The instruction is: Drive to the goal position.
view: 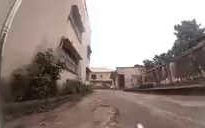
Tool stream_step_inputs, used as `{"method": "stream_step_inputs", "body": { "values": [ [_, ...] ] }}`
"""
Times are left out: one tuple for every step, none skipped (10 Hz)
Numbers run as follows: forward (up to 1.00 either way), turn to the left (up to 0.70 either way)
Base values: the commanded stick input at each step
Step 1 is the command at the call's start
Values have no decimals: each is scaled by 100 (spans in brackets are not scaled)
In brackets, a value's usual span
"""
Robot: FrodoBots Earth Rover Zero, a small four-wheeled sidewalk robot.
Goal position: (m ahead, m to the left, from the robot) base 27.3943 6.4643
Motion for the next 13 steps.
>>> {"method": "stream_step_inputs", "body": {
  "values": [
    [84, 3],
    [84, 3],
    [84, 3],
    [84, 3],
    [84, 3],
    [84, 3],
    [84, 3],
    [84, 3],
    [84, -10],
    [84, -24],
    [84, -33],
    [84, -33],
    [84, -10]
  ]
}}
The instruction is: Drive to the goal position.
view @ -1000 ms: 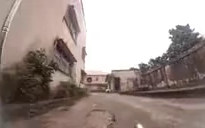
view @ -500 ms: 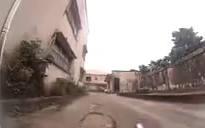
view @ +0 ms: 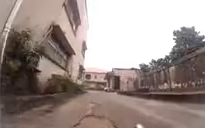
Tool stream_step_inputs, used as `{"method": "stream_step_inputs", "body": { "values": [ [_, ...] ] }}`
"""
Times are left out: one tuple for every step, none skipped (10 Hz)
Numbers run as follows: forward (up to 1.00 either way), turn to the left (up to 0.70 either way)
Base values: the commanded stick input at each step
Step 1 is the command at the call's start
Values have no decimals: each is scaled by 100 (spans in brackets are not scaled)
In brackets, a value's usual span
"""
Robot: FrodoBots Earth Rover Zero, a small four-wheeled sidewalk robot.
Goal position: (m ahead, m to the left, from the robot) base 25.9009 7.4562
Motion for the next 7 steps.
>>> {"method": "stream_step_inputs", "body": {
  "values": [
    [84, 3],
    [84, 3],
    [84, 3],
    [84, 3],
    [84, 3],
    [84, 3],
    [84, 3]
  ]
}}
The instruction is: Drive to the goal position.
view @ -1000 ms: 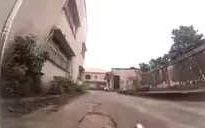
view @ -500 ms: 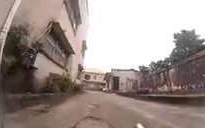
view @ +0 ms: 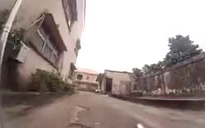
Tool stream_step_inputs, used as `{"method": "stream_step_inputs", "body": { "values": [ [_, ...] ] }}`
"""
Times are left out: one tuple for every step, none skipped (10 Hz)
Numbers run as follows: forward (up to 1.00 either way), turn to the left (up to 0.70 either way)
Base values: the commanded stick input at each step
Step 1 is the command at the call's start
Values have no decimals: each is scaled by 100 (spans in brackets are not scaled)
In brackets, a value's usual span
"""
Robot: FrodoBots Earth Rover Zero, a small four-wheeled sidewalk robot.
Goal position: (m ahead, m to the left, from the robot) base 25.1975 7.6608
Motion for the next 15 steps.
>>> {"method": "stream_step_inputs", "body": {
  "values": [
    [84, 3],
    [84, 3],
    [84, 3],
    [84, 3],
    [84, 3],
    [84, 3],
    [84, 3],
    [84, 3],
    [84, 3],
    [84, 3],
    [84, 3],
    [84, 3],
    [84, 3],
    [84, 3],
    [84, 3]
  ]
}}
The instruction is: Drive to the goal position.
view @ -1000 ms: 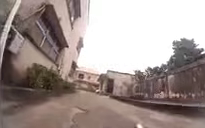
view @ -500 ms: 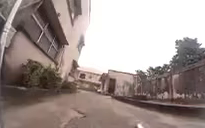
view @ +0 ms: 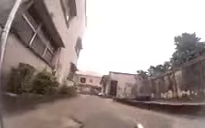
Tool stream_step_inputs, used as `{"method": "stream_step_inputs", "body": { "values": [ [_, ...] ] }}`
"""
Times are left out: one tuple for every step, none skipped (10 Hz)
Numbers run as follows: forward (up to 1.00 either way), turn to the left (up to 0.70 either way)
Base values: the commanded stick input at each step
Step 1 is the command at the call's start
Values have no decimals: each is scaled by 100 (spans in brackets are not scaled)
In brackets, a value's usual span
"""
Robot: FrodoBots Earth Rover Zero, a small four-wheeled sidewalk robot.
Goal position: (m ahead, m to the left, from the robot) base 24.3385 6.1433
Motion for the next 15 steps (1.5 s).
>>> {"method": "stream_step_inputs", "body": {
  "values": [
    [84, 3],
    [84, 3],
    [84, 3],
    [84, 3],
    [84, 3],
    [84, 3],
    [84, 3],
    [84, 3],
    [84, 3],
    [84, 3],
    [84, 3],
    [84, 3],
    [84, 3],
    [84, 3],
    [84, 3]
  ]
}}
